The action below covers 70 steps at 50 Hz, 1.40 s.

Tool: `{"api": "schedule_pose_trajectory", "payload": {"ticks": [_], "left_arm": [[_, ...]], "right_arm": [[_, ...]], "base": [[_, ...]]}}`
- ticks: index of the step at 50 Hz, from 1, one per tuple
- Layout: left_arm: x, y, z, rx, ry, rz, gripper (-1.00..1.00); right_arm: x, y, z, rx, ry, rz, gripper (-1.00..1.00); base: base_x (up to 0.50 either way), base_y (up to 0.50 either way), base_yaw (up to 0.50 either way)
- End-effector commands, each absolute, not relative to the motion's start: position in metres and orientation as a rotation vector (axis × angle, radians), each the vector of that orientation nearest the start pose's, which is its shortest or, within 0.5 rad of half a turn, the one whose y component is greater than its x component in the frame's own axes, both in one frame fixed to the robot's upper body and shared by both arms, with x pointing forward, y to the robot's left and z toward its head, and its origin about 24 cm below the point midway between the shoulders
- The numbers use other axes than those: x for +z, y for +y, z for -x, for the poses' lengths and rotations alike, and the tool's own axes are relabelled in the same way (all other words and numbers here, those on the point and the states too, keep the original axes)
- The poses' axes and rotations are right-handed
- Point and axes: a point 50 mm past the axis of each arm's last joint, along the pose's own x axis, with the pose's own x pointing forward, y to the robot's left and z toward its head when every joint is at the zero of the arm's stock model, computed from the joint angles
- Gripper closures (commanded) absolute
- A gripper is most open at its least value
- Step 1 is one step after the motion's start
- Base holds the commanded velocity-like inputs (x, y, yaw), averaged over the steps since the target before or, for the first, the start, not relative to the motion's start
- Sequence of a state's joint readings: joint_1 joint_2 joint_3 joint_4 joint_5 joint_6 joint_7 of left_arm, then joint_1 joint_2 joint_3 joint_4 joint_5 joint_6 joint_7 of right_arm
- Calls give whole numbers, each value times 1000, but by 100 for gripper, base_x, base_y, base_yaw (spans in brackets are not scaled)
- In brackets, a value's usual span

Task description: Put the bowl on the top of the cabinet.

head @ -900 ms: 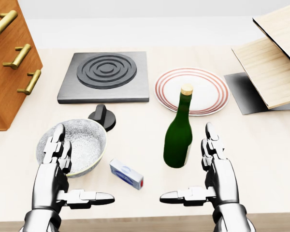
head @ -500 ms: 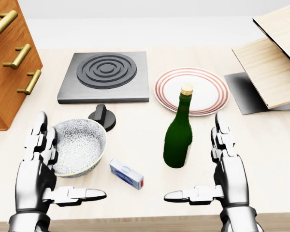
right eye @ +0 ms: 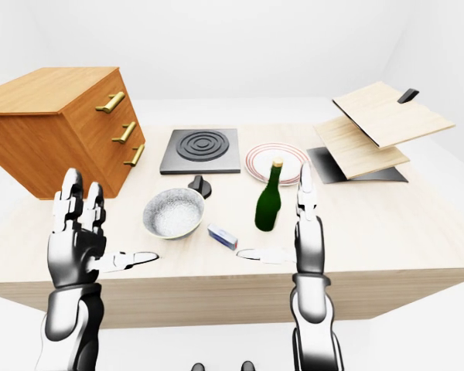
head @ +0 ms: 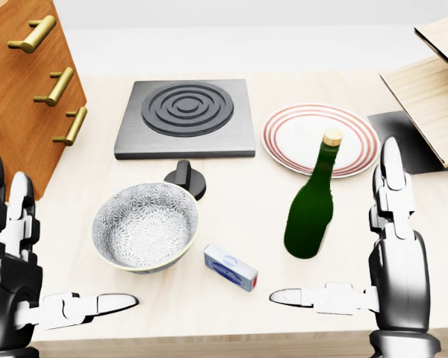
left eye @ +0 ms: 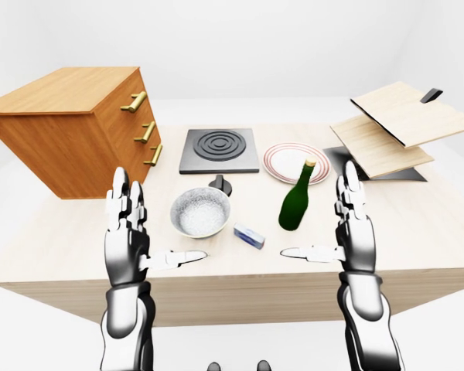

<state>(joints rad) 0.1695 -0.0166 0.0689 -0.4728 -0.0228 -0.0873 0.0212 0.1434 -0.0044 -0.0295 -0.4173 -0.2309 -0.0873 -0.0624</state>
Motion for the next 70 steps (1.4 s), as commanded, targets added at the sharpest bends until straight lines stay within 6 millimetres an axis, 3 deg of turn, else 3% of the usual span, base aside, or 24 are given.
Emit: {"api": "schedule_pose_trajectory", "payload": {"ticks": [1,70], "left_arm": [[125,176,-205,149,-415,-3,-100],[120,174,-209,131,-394,-5,-100]], "right_arm": [[121,-165,-213,-159,-393,265,-100],[111,-163,-218,-131,-351,260,-100]], "base": [[0,50,0],[0,50,0]]}}
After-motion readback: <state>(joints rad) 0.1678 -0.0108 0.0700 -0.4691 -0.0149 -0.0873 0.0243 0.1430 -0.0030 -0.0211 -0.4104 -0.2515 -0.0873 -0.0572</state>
